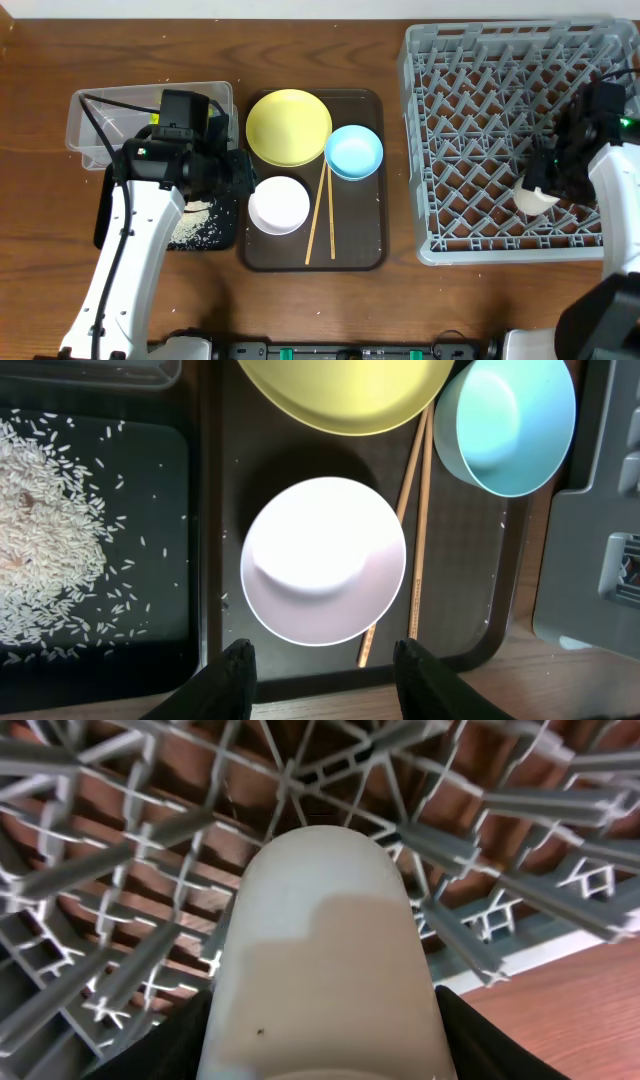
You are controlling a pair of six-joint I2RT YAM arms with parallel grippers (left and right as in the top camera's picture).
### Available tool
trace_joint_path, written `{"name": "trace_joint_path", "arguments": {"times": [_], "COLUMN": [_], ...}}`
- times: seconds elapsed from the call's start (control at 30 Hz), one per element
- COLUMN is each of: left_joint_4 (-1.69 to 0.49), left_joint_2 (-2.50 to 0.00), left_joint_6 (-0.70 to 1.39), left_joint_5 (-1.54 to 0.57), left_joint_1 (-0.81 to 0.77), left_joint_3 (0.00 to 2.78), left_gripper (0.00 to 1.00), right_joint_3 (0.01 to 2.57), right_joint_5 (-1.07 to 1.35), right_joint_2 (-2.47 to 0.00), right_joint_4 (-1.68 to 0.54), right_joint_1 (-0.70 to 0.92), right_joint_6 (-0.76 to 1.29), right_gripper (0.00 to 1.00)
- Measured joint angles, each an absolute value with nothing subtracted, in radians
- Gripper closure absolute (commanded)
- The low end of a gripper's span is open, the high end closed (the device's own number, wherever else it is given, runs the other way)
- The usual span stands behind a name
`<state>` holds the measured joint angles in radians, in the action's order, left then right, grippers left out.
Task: Sort waste into correct bins and load items into the dishwasher rack
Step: 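Place the cup upside down in the dish rack with the right gripper, then move the right gripper to the light-blue bowl on the brown tray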
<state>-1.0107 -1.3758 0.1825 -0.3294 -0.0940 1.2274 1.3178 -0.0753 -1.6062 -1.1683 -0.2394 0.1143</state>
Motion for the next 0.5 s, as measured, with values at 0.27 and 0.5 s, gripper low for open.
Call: {"name": "trace_joint_path", "arguments": {"times": [0.27,0.5], "left_joint_4": [-1.011,-1.014], "left_joint_2": [-1.375,-1.375], "left_joint_6": [0.182,0.182], "left_joint_5": [-0.33,-0.329], "left_joint_1": [-0.094,-0.094], "left_joint_3": [1.227,1.227], "left_gripper": [0.48,0.44], "right_joint_3": [1.318,1.318], "right_joint_5": [-0.059,-0.047], "right_joint_2": [-1.678,-1.667], "right_joint_4": [-1.179,-1.186], "right_joint_1": [-0.241,-0.241], "right_joint_6": [0.123,0.126], "right_gripper": [0.38,0.23]}}
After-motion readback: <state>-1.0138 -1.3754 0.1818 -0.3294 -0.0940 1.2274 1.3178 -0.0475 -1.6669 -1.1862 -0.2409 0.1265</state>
